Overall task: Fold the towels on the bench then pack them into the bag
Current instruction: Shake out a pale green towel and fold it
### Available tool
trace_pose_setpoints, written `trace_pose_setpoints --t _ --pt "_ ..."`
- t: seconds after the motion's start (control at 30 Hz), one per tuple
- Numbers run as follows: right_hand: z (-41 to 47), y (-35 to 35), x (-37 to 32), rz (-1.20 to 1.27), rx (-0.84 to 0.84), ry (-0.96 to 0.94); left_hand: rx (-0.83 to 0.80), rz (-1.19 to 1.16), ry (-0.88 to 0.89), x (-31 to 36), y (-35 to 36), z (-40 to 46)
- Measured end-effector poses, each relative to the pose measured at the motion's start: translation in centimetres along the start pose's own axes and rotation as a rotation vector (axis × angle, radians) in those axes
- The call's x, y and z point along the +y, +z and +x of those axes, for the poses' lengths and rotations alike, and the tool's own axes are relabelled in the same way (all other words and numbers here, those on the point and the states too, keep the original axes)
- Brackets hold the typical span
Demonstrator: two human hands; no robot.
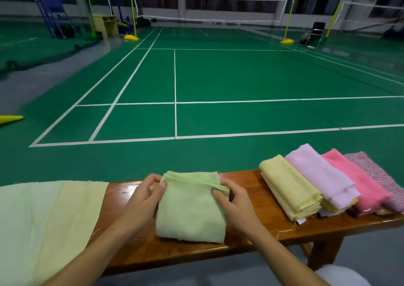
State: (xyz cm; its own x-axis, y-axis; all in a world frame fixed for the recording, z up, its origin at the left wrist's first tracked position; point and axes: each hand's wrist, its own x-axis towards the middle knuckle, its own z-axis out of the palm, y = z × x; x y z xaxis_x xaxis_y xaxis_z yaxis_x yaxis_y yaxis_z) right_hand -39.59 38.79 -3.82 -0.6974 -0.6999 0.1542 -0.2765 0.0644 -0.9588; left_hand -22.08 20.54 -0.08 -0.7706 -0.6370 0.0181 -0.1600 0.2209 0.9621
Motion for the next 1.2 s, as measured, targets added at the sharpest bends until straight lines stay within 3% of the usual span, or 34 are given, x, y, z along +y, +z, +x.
trace_pose_setpoints --t 0.1,0.17,0.23,0.3,0.4,0.47,0.6,0.73,0.87,1.0,1.1,1.2 --pt "3.3 1.1 1.3 -0.105 0.121 0.089 0.162 0.080 -0.087 -1.3 0.7 2.9" --pt "4.5 1.2 2.7 -0.371 0.218 0.090 0.233 0.487 -0.083 -2.7 0.5 4.3" --pt "4.6 1.4 3.6 -0.614 0.227 -0.047 0.211 0.824 0.065 -4.3 0.8 4.5" --pt "3.8 2.2 3.9 -0.719 0.039 -0.203 0.045 0.987 0.252 -6.0 2.0 4.1" --pt "2.5 3.4 4.9 -0.921 -0.339 -0.284 -0.212 1.151 0.232 -8.6 2.9 3.5" --pt "2.1 3.0 5.6 -1.021 -0.439 -0.284 -0.305 1.181 0.168 -9.2 2.5 3.3" --pt "2.2 0.7 4.7 -1.000 -0.391 -0.195 -0.334 1.131 0.221 -8.2 1.0 3.4" --pt "1.4 -0.5 4.2 -0.912 -0.244 -0.278 -0.282 1.030 0.460 -7.6 -0.4 2.4" --pt "-0.3 0.6 3.5 -0.764 -0.353 -0.276 -0.310 1.048 0.551 -7.5 -0.8 1.1" --pt "-0.9 1.5 3.4 -0.870 -0.420 -0.320 -0.283 1.126 0.606 -7.2 -0.7 0.5" --pt "-1.0 1.9 3.2 -0.982 -0.416 -0.379 -0.204 0.997 0.509 -6.2 -0.4 0.6" --pt "-0.5 1.7 2.8 -0.934 -0.326 -0.349 -0.176 0.776 0.339 -6.1 -0.6 1.0"
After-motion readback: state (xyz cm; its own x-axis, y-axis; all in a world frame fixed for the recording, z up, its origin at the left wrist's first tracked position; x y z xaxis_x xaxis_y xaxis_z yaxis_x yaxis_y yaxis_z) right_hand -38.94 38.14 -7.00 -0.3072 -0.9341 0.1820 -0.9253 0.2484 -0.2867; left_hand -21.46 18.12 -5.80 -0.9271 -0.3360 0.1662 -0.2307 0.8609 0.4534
